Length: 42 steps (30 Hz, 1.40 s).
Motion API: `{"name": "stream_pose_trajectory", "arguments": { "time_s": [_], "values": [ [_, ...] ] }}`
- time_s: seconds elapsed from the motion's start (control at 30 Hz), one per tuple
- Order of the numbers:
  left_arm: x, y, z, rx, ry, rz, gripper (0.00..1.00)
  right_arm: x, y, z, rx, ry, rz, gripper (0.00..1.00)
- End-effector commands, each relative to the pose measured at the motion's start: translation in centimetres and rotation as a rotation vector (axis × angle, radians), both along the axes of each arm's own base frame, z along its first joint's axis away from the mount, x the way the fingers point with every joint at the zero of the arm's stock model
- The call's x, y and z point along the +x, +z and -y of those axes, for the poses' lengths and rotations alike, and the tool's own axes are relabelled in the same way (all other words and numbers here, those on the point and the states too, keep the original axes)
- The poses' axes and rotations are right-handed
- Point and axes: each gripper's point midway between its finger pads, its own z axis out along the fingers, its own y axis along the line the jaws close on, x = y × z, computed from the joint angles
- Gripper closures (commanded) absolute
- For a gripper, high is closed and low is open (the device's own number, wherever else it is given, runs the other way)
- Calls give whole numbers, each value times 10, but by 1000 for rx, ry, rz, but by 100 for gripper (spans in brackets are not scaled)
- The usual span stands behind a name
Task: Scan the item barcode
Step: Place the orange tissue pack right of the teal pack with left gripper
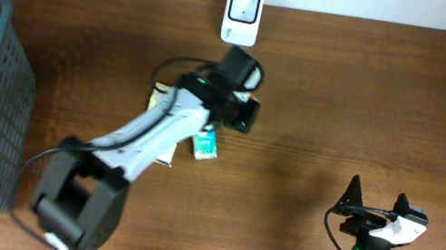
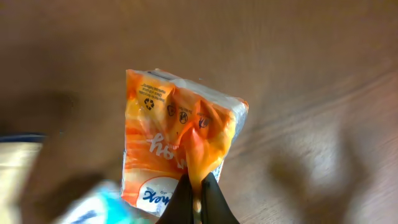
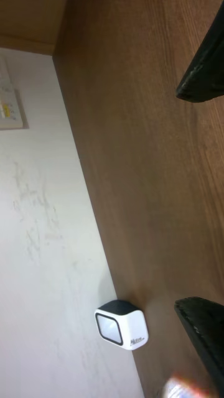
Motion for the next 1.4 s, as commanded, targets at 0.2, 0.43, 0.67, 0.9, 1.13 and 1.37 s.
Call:
{"name": "stream_pose_trajectory", "arguments": {
  "time_s": [0.2,0.43,0.67,0.9,1.13,1.37],
  "values": [
    [-12,-36,10,47,6,-68,46,0,-3,-1,-3,7,-6,1],
    [33,59,-17,111,64,157,28,0,-3,-1,-3,7,-6,1],
    [63,242,-176,143,461,438,20,0,-3,-1,-3,7,-6,1],
    [6,295,-367,148,980,468,21,0,-3,-1,-3,7,-6,1],
    [-66,268,-497,164,1456,335,21,0,-3,-1,-3,7,-6,1],
    [-105,170,-542,205,1631,85,26,0,-3,-1,-3,7,-6,1]
  ]
}}
